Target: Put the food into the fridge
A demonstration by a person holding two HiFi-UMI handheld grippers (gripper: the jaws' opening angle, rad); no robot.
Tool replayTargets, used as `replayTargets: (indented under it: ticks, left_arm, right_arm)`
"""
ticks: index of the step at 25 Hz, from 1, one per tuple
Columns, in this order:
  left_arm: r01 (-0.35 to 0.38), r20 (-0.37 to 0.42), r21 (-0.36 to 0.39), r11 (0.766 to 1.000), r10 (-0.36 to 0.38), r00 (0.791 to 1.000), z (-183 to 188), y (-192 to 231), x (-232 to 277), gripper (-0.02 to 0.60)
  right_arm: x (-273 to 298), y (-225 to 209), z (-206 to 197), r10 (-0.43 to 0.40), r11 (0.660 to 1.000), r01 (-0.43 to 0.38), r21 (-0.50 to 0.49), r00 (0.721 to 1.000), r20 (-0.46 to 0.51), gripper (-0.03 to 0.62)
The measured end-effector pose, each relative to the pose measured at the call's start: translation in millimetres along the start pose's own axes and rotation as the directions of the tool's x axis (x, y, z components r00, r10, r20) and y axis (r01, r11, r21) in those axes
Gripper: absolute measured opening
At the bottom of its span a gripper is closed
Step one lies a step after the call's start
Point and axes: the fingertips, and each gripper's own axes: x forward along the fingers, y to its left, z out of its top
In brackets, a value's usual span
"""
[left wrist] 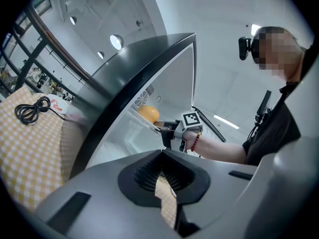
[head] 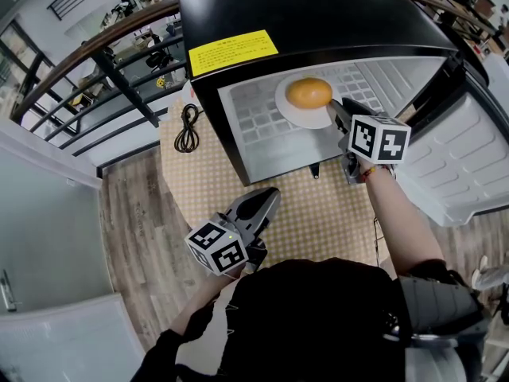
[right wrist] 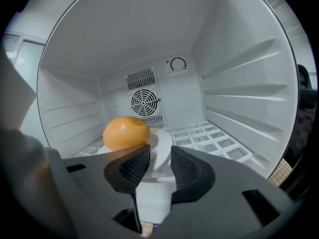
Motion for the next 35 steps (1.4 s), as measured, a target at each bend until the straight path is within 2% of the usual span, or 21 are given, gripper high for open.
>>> replayTargets:
  ticks: [14,20,26,32,35]
  left_arm:
    - [-0.010,-0.004,-0.009,1.000,0.010,1.000,-3,3,-2,0.012]
    - [-0.015,-0.001,-0.028,0.999,0.015,1.000,-5,7,-2,0.012]
    - [-0.017,0.001,-0.033,0.999,0.017,1.000,-5,8,0,0.012]
    - [-0.003,-0.026,0.028,1.000,0.003,1.000,-10,7,1,0.012]
    - [-0.021,-0.028,0.026,0.999,0.022,0.999,-14,12,-2,0.012]
  right_arm:
    - [3,2,1,-0.004,0.990,0.005,-0.144,1.000,0.007,0.137]
    - [5,5,4,-0.024,0.967,0.027,-0.252,1.000,0.015,0.137]
    - [4,8,6,-0.029,0.953,0.035,-0.301,0.999,0.025,0.135]
    - [4,11,6,-0.012,0.942,0.025,-0.334,0.999,0.043,0.127]
    - [3,14,7,-0.015,0.923,0.036,-0.384,0.998,0.059,0.117]
